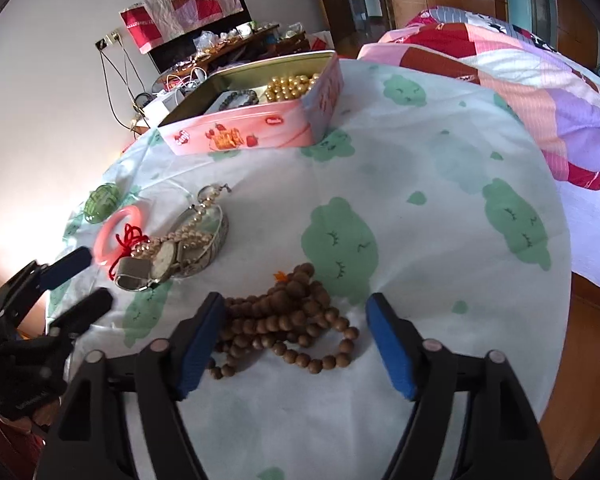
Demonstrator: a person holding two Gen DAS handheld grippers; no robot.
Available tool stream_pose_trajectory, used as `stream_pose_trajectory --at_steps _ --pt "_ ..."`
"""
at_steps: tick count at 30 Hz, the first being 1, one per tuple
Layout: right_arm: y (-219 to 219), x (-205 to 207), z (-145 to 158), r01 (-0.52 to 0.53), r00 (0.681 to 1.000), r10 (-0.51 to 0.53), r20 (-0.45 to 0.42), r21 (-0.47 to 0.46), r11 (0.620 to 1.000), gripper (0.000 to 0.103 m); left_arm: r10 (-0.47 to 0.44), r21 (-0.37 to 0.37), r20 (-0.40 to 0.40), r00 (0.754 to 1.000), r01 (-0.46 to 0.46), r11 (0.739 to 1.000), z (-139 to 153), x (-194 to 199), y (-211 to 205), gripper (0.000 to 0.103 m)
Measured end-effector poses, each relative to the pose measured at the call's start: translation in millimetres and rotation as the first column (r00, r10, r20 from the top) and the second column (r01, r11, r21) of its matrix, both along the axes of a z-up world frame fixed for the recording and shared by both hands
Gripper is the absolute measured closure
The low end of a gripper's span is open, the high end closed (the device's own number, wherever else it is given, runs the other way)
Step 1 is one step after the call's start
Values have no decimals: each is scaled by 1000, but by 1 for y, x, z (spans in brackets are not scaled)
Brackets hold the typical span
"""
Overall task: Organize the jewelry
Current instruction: 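Grasp the brown wooden bead strand with the right tool, then grasp the silver watch band with the left tool while the right tool holds the brown beads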
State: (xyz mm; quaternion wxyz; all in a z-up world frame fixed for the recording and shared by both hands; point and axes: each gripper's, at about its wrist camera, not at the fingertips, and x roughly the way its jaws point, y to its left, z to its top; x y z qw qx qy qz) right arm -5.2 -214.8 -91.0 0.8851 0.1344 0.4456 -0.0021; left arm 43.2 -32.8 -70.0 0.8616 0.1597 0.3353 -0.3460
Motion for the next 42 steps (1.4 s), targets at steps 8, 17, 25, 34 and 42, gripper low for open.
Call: stream_pose_trajectory --at_steps 8,17,25,34,42 --pt "2 0 0 -24 1000 23 -8 -18 1000 25 -46 -12 -37 998 46 999 -1 -1 0 56" --pt "-13 -18 12 14 999 -12 33 -70 997 25 -27 -125 -106 994 14 992 -1 -23 12 88" --pt "-18 -16 8 4 1000 -4 -12 52 999 25 -60 -108 -91 994 50 993 4 -53 12 86" --pt "-3 -13 9 -30 1000 30 4 34 999 25 40 -132 -87 995 -51 990 15 -16 0 38" --pt "-14 -20 15 7 999 -8 35 20 1000 25 77 -48 -173 982 -87 995 -10 1 -15 88"
